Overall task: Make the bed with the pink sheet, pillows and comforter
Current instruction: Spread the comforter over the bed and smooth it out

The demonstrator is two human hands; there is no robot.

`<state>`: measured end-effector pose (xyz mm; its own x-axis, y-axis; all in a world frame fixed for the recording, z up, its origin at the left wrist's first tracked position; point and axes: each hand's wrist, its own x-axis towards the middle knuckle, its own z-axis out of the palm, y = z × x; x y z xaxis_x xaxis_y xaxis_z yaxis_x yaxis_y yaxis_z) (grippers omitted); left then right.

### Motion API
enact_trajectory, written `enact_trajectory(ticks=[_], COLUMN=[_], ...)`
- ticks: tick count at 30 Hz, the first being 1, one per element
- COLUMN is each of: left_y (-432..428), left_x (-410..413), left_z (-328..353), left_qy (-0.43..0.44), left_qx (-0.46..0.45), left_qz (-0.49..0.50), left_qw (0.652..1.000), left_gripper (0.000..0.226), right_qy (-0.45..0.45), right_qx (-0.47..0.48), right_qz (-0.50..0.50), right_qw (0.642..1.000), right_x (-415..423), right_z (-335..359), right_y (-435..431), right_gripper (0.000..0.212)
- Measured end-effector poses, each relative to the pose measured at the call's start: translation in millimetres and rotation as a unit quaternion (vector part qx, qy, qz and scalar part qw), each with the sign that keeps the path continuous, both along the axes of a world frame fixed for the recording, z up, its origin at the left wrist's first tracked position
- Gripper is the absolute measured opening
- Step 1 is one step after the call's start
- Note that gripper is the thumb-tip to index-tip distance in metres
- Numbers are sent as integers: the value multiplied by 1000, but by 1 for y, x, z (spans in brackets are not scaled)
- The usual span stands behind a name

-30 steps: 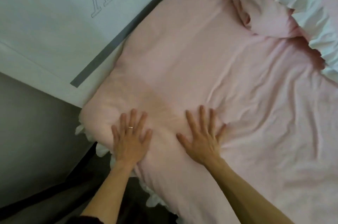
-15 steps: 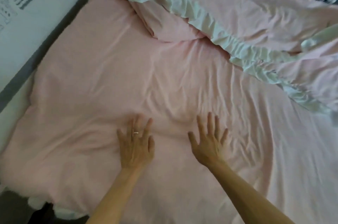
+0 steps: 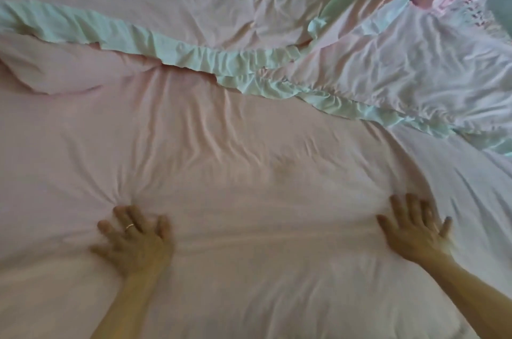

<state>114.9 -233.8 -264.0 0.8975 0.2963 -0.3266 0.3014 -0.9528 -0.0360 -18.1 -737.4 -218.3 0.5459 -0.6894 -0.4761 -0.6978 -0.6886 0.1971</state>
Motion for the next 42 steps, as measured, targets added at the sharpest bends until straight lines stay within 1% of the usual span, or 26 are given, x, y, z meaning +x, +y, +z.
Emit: enact_trajectory(ticks=[2, 4, 7, 8, 9, 11, 13, 14, 15, 16, 18, 19, 21, 23, 24, 26, 28, 29, 30, 31, 33, 35, 37, 38, 40, 42], left_y=[-49, -110, -225, -256, -279, -313, -329, -323, -333, -338, -344, -352, -360, -383, -402, -459, -517, -537, -551, -559, -553, -547, -547, -548, -548, -551], left_x=[-4, -15, -35, -43, -48, -58, -66, -66, -66, -66, -66, -68, -71, -78, -83, -98, -112, -114, -115, -114, -110, -104, -98, -98, -100, -101], left_z=[3, 9, 8, 4, 0, -14, -22, -24, -22, -23, -17, -15, -13, -8, -4, 13, 23, 22, 18, 12, -2, -9, -8, -7, -5, -3], left_qy=[-50, -64, -42, -32, -25, -4, 9, 14, 30, 23, 24, 24, 19, 7, 0, 1, 9, 25, 31, 42, 62, 56, 62, 60, 59, 60], left_qx=[-45, -79, -126, -125, -119, -107, -87, -76, -62, -44, -24, -12, 24, 53, 48, -12, -84, -96, -100, -96, -74, -58, -47, -41, -28, -12], left_qz=[-95, -193, -331, -364, -376, -365, -333, -321, -316, -311, -289, -278, -256, -271, -288, -326, -410, -447, -460, -450, -429, -444, -456, -458, -454, -448], left_qw=[993, 976, 934, 923, 919, 925, 939, 944, 946, 949, 957, 960, 966, 961, 956, 945, 908, 889, 882, 887, 898, 892, 887, 886, 889, 892], left_gripper=[74, 67, 63, 64, 66, 66, 64, 63, 62, 62, 61, 60, 58, 56, 55, 56, 59, 59, 58, 58, 62, 66, 68, 69, 69, 69], right_qy=[-48, -99, -169, -193, -207, -219, -186, -159, -126, -93, -53, -30, -22, -70, -94, -131, -174, -201, -227, -239, -232, -202, -161, -135, -94, -77], right_qx=[6, 34, 84, 102, 120, 124, 83, 58, 35, 22, 44, 48, 47, 67, 78, 108, 152, 166, 174, 179, 164, 133, 98, 85, 58, 41], right_qz=[16, 80, 219, 255, 281, 259, 195, 146, 72, -11, -153, -183, -161, -145, -127, -59, 12, 41, 68, 99, 165, 198, 194, 163, 55, -52], right_qw=[999, 991, 957, 942, 929, 933, 959, 975, 989, 995, 986, 982, 986, 985, 984, 984, 973, 964, 956, 949, 945, 950, 963, 973, 992, 995], right_x=[3, 13, 13, 8, 1, -22, -56, -74, -95, -112, -141, -159, -176, -173, -165, -140, -111, -98, -88, -81, -80, -92, -107, -116, -135, -158], right_z=[-1, -11, -21, -25, -29, -43, -52, -52, -51, -41, -18, -5, 8, 13, 9, 0, -7, -10, -14, -20, -36, -50, -55, -55, -50, -41], right_y=[-6, 21, 78, 88, 87, 31, -70, -116, -174, -222, -290, -317, -336, -332, -320, -283, -233, -214, -201, -198, -222, -275, -335, -363, -412, -457], right_gripper=[79, 78, 73, 70, 66, 63, 67, 71, 74, 77, 86, 88, 88, 86, 83, 73, 71, 68, 65, 62, 60, 64, 68, 69, 70, 72])
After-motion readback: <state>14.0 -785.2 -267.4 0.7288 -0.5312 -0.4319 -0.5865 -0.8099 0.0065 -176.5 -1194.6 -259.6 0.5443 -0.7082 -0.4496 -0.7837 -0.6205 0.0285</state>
